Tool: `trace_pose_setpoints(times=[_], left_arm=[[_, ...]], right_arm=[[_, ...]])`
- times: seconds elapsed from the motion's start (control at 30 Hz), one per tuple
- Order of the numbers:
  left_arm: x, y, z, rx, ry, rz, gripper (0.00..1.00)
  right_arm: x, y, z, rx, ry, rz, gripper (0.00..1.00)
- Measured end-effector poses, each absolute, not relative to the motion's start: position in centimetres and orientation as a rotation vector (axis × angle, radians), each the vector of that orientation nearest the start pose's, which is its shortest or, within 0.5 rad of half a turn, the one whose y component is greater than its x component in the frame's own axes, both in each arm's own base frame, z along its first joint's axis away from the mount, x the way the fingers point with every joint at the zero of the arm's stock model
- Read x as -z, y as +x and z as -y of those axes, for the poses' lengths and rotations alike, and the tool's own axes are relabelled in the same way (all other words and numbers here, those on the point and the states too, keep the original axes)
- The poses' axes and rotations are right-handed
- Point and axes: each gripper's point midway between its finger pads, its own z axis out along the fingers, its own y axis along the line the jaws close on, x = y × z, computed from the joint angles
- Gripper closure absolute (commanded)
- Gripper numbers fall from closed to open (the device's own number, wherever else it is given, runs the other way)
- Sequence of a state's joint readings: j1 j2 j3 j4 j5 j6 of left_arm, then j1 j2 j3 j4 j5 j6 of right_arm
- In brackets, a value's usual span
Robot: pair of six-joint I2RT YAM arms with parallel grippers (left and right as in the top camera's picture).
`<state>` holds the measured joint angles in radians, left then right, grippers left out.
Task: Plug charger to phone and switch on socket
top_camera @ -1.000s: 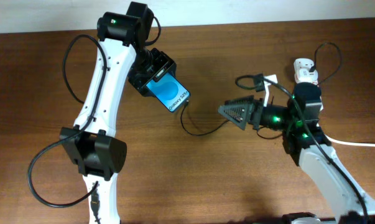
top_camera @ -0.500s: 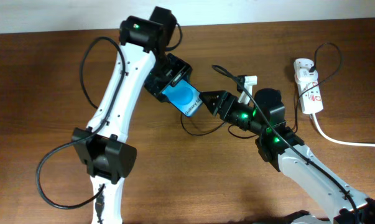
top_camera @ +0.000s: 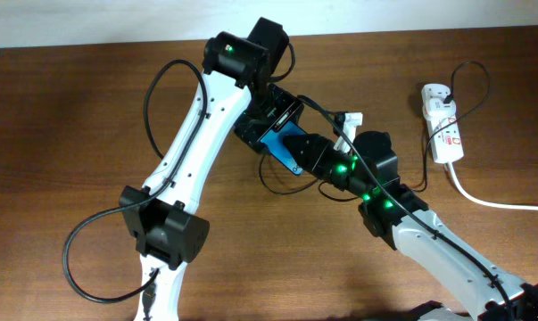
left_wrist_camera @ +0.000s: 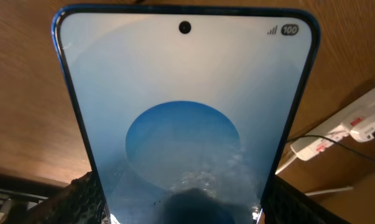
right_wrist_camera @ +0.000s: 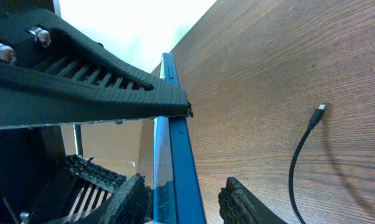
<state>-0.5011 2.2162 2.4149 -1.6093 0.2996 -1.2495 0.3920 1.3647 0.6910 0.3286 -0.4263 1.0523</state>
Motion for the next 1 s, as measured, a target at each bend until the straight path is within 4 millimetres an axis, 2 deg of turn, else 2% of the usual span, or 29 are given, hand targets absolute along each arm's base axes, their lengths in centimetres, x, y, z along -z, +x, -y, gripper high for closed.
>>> trace_pose_setpoints(times=[0.3, 0.43, 0.57, 0.67, 0.77, 0.8, 0.83, 1.0], left_arm=[[-19.81, 36.58, 26.29, 0.548, -1.190, -3.015, 0.97], [-19.82, 36.60, 26.31, 0.550, -1.190, -3.014, 0.91], [-19.82, 36.63, 26.32, 0.551, -1.189, -3.013, 0.85], [-19.81, 36.65, 26.36, 0.552, -1.189, -3.012, 0.65], [-19.81, 36.64, 26.38, 0.552, -1.192, -3.012, 0.28], [-19.81, 36.63, 26.38, 0.552, -1.192, -3.012, 0.07], [-19.81, 36.64, 26.37, 0.552, -1.192, -3.012, 0.01], [-19.99, 36.45, 26.68, 0.576, -1.203, -3.020, 0.01]], right_arm=[[-18.62, 35.57, -22.01, -1.306, 0.404, -2.102, 0.65], [-18.64, 35.58, -22.01, -1.308, 0.407, -2.102, 0.67], [-18.76, 35.61, -22.04, -1.313, 0.408, -2.098, 0.76], [-18.96, 35.61, -22.13, -1.320, 0.405, -2.094, 0.78], [-19.02, 35.63, -22.15, -1.322, 0.404, -2.091, 0.78], [-19.05, 35.64, -22.15, -1.322, 0.403, -2.090, 0.78], [-19.11, 35.66, -22.16, -1.323, 0.402, -2.087, 0.78], [-19.28, 35.94, -22.16, -1.323, 0.398, -2.069, 0.78]])
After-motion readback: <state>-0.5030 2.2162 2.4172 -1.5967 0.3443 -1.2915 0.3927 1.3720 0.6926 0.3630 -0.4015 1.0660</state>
